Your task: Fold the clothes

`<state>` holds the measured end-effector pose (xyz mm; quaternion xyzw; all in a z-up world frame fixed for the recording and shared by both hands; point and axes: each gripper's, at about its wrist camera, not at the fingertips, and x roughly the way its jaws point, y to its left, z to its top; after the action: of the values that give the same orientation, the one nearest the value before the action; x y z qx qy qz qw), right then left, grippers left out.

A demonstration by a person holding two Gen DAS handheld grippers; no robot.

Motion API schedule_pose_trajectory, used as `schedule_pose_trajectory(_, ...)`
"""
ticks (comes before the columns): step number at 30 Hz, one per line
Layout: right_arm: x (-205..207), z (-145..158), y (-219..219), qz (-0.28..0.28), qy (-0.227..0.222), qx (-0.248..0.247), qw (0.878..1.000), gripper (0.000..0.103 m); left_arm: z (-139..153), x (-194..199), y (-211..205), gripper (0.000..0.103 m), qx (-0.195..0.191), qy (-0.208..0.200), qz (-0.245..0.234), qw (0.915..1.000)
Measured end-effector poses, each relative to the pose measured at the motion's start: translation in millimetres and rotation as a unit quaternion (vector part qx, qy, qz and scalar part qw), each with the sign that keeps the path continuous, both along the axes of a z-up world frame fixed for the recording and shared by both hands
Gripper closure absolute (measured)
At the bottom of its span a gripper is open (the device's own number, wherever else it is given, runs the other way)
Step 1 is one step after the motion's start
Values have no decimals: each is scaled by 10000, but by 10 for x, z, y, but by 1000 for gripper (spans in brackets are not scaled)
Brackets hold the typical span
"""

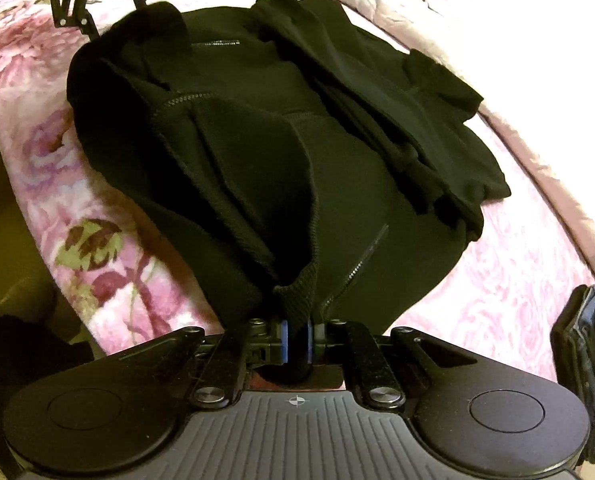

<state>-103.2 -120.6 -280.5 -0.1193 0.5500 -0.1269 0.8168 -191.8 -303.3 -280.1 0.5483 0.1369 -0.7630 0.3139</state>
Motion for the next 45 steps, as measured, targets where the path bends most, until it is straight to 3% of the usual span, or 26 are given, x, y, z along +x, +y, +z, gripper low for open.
schedule_pose_trajectory(1,-8,1,13,-1,12,-16,10000,97,20,21,24,48,-27,-63,-68,10000)
schedule_pose_trajectory(8,24,-87,52,-236,10,-52,9997,97,-47,28,-42,51,-97,-23,-23,9999)
schedule_pose_trajectory(11,26,-96,53,-287,20,-63,9996,97,-77,2,-88,65,34,85,-39,10000)
schedule_pose_trajectory(13,15,-89,57,-324,26,-54,9995,97,-65,-6,-73,86,141,153,-51,9998)
schedule_pose_trajectory(18,3,-14,63,-645,-65,37,9979,97,201,111,105,100,-124,270,291,9991)
schedule_pose_trajectory(24,90,286,23,-990,-394,-200,9941,98,695,439,90,100,-674,574,1077,9902)
schedule_pose_trajectory(29,192,631,-91,-1243,-660,-412,9892,98,896,338,120,100,-897,499,789,9916)
schedule_pose_trajectory(38,56,971,298,-1480,-840,-580,9837,99,1061,333,720,101,-1040,840,1262,9830)
schedule_pose_trajectory(45,-20,1281,588,-1584,-959,-655,9805,99,1315,251,1026,101,-1167,1006,1210,9806)
